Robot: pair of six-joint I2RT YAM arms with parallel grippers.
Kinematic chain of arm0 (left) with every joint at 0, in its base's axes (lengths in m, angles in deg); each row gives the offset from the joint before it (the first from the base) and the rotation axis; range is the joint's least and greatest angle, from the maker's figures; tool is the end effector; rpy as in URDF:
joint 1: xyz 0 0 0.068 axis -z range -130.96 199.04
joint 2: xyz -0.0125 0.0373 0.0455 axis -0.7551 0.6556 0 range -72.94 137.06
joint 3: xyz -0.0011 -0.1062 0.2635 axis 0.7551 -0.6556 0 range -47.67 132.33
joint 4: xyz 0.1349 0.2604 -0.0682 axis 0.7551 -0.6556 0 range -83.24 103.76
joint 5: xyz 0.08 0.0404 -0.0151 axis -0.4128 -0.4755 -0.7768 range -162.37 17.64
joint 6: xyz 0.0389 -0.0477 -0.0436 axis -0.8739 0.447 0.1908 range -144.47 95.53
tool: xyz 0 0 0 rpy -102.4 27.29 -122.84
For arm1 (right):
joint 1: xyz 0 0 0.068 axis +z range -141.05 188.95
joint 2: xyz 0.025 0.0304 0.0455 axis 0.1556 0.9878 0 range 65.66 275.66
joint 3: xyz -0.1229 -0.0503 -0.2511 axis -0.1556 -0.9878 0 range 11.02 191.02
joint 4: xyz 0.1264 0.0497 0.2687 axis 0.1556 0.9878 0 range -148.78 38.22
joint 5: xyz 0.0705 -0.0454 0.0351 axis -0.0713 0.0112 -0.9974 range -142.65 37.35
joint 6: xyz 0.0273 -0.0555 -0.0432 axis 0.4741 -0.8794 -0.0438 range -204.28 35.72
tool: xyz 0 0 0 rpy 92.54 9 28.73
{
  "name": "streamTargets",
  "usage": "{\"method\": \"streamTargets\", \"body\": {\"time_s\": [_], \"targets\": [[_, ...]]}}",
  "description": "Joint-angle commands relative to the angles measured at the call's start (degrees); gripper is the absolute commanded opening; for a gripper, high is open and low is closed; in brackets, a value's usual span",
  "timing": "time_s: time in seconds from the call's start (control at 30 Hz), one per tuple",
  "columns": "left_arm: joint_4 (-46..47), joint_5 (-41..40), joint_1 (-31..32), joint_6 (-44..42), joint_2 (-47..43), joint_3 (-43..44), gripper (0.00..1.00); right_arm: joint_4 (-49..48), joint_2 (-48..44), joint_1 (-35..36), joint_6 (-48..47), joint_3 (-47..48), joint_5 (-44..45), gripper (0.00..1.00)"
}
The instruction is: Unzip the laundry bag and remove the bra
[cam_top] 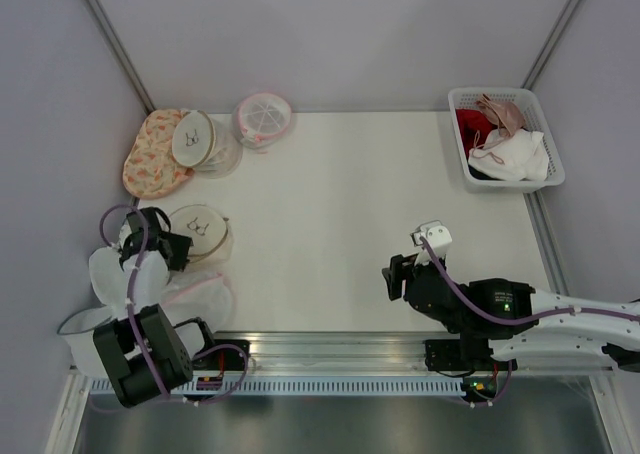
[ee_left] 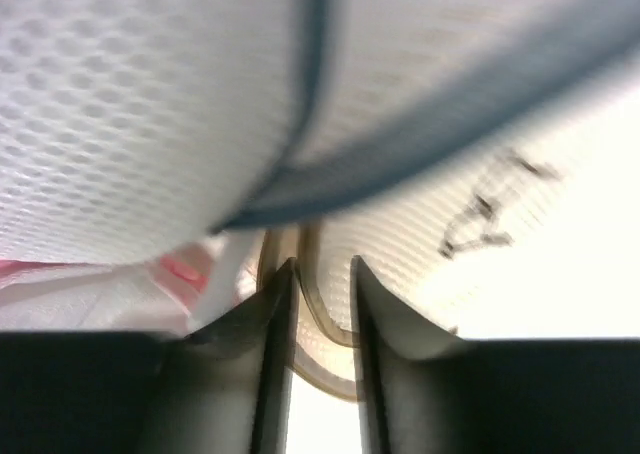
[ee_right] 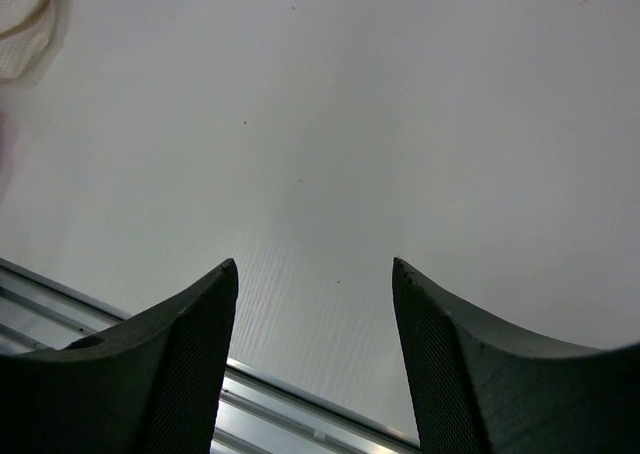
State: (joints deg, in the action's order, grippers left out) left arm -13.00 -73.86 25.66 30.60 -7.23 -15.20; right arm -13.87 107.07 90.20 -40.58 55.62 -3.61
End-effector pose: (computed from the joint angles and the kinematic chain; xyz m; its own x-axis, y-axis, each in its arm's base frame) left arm 0.2272 0.1000 0.1385 -0.1201 -0.9448 -0.3049 -0.8857 0.2407 -0.3969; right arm 0.0753 0.1733 0.2947 -0.4617 -0.0217 -0.8868 -0.3365 0.9293 0.1524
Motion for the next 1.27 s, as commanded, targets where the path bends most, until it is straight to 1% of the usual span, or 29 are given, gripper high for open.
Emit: {"method": "streamTargets", "body": {"time_s": [0.0,0.03,0.07,0.1,0.13,0.17,0.23,0.27,0.37,0.4,0.47,0.5,0.57,0.6,0.67,0.7,0.77,0.8,0.97,1.0,1.07,1.13,1.23], "targets": [[-0.74,5.61,-0.18,-5.14,-7.67,3.82,0.61,-0.96,-0.19,0.05,0.15,-0.3,1.77,0.74],[-1.35,6.41,-0.27,-5.32,-7.7,4.18,0.71,-0.96,0.07,0.05,-0.11,-0.13,1.76,0.76],[-1.88,7.12,-0.27,-5.67,-10.4,4.44,0.86,-1.22,0.51,0.13,-0.2,-0.04,1.68,0.79],[-3.19,9.3,-0.27,-6.81,-11.47,5.32,0.96,-1.4,1.47,0.05,-0.2,0.22,1.59,0.82],[-3.82,10.45,-0.09,-7.51,-12.35,5.67,1.0,-1.23,2.18,0.05,-0.2,0.75,1.68,0.98],[-4.17,13.68,-0.09,-9.0,-13.76,5.85,1.0,-1.31,3.23,0.05,-0.28,0.93,1.76,0.98],[-6.62,17.04,-0.09,-10.76,-14.47,6.82,1.0,-1.31,4.38,0.05,-0.28,1.71,1.76,0.98],[-6.9,21.49,0.08,-12.77,-14.65,7.08,1.0,-1.31,5.25,0.05,-0.37,1.98,1.85,0.98],[-7.34,29.16,1.4,-16.82,-15.79,7.43,1.0,-1.92,5.79,0.05,-0.55,2.69,1.94,0.98],[-7.25,32.84,3.32,-17.71,-16.92,8.04,1.0,-2.19,5.88,0.05,-0.72,2.86,1.94,0.98],[-7.25,35.41,6.31,-18.76,-18.59,9.79,1.0,-2.98,5.53,-0.04,-0.81,2.95,1.77,0.98],[-7.25,35.25,10.68,-18.94,-19.47,10.76,1.0,-3.07,5.26,-0.13,-0.9,3.04,1.85,0.98],[-6.64,33.85,16.4,-19.03,-21.67,13.83,0.99,-3.51,4.65,0.05,-0.81,3.21,2.03,0.98],[-6.2,33.32,22.35,-18.77,-22.2,14.72,1.0,-3.6,4.39,0.05,-0.55,3.39,2.12,0.98],[-4.62,32.79,28.62,-18.33,-21.95,16.83,1.0,-4.04,3.51,-0.04,-0.29,3.48,2.2,0.98],[-4.18,32.79,33.09,-18.33,-21.33,17.27,1.0,-4.21,3.24,0.04,-0.11,3.56,2.12,0.98],[-3.82,31.74,36.89,-18.68,-19.05,18.06,1.0,-4.47,2.8,-0.04,0.24,3.74,2.03,0.98],[-3.56,31.3,40.13,-18.77,-18.26,17.98,1.0,-4.21,2.71,0.04,0.5,3.91,2.03,0.98],[1.35,31.82,47.71,-18.68,-13.87,15.79,0.99,-3.24,2.36,-0.04,2.17,4.18,2.2,0.98],[3.02,31.65,50.59,-18.77,-13.34,15.96,1.0,-3.07,2.27,-0.04,2.18,4.27,2.2,0.98],[4.34,30.86,53.94,-18.86,-12.72,15.96,1.0,-3.16,2.01,-0.04,2.26,4.44,2.12,0.98],[5.14,29.54,55.36,-19.21,-12.54,15.87,1.0,-2.81,1.84,-0.04,2.35,4.88,2.2,0.98],[6.28,29.71,56.68,-19.47,-12.54,15.78,1.0,-2.46,1.31,-0.13,2.53,5.15,2.29,0.98]]}}
